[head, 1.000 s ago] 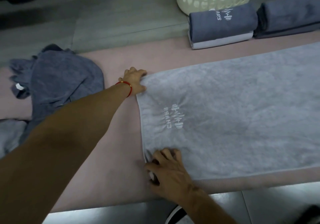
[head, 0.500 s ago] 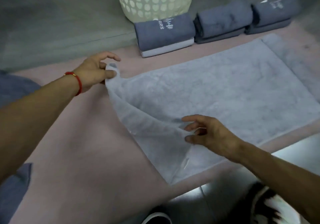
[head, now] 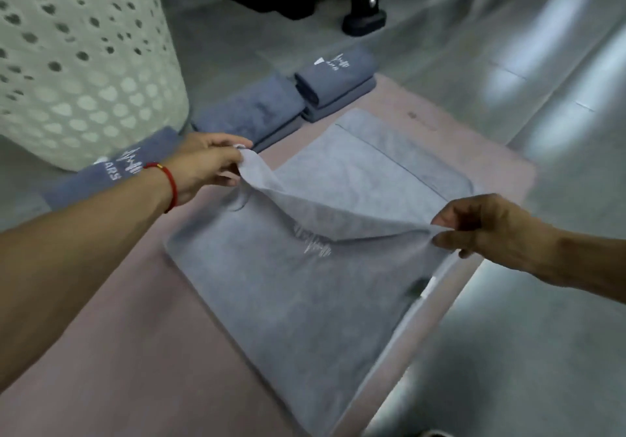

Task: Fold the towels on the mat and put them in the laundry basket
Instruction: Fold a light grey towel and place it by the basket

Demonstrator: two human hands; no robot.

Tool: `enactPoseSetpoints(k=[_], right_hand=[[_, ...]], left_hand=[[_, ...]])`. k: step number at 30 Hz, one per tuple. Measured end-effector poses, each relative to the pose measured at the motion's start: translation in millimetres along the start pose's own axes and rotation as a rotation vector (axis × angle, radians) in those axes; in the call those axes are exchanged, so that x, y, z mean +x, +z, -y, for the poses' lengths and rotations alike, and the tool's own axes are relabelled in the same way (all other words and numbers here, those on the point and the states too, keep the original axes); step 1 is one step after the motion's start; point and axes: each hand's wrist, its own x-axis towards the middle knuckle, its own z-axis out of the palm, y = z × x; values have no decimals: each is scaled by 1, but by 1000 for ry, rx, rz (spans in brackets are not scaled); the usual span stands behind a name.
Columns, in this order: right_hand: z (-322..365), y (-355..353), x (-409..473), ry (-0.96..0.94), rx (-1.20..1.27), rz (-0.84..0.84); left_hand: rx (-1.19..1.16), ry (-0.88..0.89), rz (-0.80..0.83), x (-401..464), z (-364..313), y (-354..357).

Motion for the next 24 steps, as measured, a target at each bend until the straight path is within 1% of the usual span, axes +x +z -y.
enactPoseSetpoints(k=[2,3,5,7,9,11,14,17,20,22,24], right_hand=[[-33,-22,14,44,101,-139],[-52,-29,22,69,164,-219],[-89,-35,40,114,299,-372],[-117,-35,57,155,345,-477],[-141,-36,70,206,342,-562],[-158,-38,85,232,315,-617],[-178,-45,106,290,297,-741],[-190,-53,123,318,262,-803],[-195,-49,143,332,188,-833],[-199,-38,154,342,120,-900],[-205,-25,158,311,75,-986]], left_hand=[[21,-31,42,35,-13,30],[58,-21,37,52,-17,46],[189,56,-4,83,-21,76],[308,104,-37,110,-25,103],[378,120,-58,138,-31,129],[423,148,-156,165,-38,152],[601,237,-285,199,-48,182],[693,333,-337,224,-58,209],[739,311,-385,246,-61,229],[729,278,-407,259,-61,239],[719,253,-414,271,-63,251]])
